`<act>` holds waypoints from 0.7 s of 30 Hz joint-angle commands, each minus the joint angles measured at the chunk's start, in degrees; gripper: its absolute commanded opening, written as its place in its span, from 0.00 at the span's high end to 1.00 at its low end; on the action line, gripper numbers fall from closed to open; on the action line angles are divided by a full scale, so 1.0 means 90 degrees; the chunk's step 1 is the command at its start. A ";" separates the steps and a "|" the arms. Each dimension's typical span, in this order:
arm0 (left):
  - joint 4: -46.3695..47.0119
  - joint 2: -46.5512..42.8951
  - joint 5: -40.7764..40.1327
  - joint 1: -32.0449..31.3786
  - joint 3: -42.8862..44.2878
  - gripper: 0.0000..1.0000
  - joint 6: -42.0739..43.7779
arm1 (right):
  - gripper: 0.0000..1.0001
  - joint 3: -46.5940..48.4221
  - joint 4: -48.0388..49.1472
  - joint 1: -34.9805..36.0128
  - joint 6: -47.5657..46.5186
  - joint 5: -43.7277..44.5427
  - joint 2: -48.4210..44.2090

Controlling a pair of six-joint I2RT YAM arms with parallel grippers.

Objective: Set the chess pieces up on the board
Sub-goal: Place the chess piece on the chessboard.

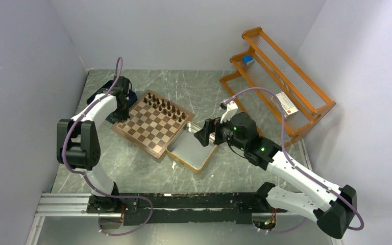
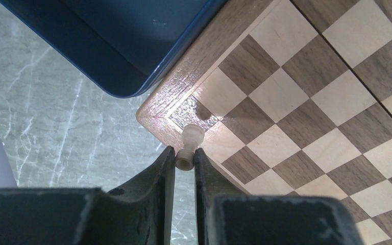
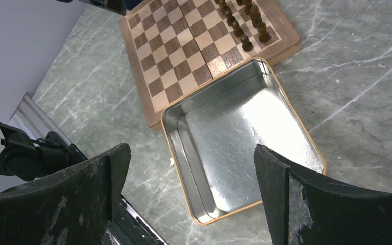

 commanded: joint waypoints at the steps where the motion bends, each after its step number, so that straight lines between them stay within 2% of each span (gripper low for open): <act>1: -0.0095 0.0184 -0.0224 0.0054 0.0271 0.85 0.0062 | 0.04 0.0088 -0.0059 -0.0038 -0.0057 0.0065 0.0012; 21: -0.0145 0.0397 -0.0251 0.0054 0.0257 0.81 0.0111 | 0.05 0.0116 -0.0133 -0.0037 -0.0008 0.0089 -0.0051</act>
